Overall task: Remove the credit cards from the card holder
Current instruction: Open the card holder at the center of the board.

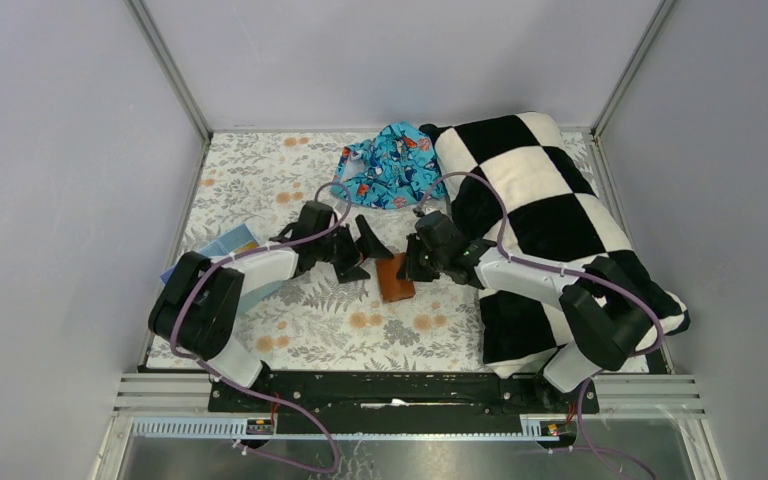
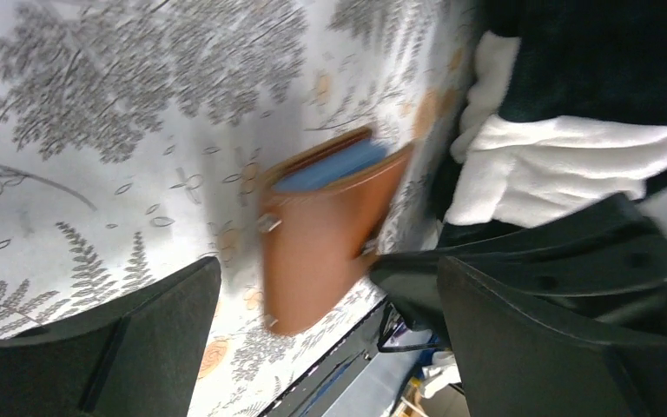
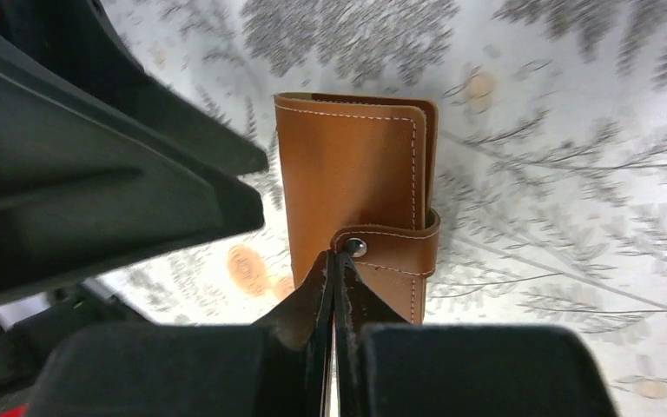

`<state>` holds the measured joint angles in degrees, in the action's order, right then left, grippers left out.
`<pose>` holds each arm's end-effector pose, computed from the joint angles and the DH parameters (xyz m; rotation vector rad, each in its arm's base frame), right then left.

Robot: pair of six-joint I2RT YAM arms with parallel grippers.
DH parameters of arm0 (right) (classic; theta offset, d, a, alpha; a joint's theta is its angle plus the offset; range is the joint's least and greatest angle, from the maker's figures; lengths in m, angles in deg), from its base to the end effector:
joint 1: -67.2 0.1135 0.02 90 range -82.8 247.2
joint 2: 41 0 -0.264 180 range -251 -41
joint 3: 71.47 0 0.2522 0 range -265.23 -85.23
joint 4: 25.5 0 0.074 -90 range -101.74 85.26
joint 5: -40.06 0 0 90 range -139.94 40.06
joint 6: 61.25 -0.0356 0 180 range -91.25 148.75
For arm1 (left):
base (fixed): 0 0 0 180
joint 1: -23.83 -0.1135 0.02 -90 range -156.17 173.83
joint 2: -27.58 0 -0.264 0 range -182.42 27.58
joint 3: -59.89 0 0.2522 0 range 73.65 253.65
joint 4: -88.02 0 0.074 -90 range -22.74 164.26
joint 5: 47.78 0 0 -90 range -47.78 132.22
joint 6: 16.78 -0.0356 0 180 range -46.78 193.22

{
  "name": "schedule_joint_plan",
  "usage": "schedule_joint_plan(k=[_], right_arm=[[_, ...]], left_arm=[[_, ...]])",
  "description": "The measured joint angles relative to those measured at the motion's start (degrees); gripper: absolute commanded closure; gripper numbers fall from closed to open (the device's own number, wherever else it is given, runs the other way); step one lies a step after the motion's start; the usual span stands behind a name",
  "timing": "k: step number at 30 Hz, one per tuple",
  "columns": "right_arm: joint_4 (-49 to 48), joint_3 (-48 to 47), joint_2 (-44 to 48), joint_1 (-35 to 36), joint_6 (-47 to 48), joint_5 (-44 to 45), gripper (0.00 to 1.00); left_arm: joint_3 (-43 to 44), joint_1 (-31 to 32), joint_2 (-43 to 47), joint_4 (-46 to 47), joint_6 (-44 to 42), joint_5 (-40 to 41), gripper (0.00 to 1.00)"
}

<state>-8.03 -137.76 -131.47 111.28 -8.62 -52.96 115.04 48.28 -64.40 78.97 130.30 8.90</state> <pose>0.2387 0.2338 0.2014 -0.1707 2.4216 0.7594 0.2679 -0.1433 0.1517 -0.4321 2.6099 -1.2901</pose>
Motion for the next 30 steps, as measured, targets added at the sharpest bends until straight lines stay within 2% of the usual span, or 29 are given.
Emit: schedule_joint_plan(k=[3, 7, 12, 16, 23, 30], right_arm=[[-3.1, 1.4, -0.5, 0.0, -3.7, -4.7, 1.0], [-5.6, 1.7, -3.4, 0.0, -6.5, -7.8, 1.0], [-8.1, 2.5, -6.8, 0.0, -8.8, -10.1, 1.0], [-9.7, 3.0, -7.2, 0.0, -9.7, -11.0, 1.0], [-10.9, 3.5, -7.3, 0.0, -10.5, -11.6, 1.0], [-12.5, 4.8, -7.3, -0.4, -11.5, -11.7, 1.0]], left_arm=[[3.5, -0.1, 3.1, -4.4, -2.3, 1.5, 0.01], [4.5, -0.2, 6.4, -4.9, -2.4, 1.8, 0.01], [0.7, -0.2, 6.4, 1.6, 1.8, -0.2, 0.01], [-4.7, -0.2, 3.0, 10.1, 7.8, -2.7, 0.01], [-6.9, 0.1, 0.3, 16.3, 11.9, -3.8, 0.01], [-5.0, 0.3, -0.4, 11.3, 11.0, -2.6, 0.01]])
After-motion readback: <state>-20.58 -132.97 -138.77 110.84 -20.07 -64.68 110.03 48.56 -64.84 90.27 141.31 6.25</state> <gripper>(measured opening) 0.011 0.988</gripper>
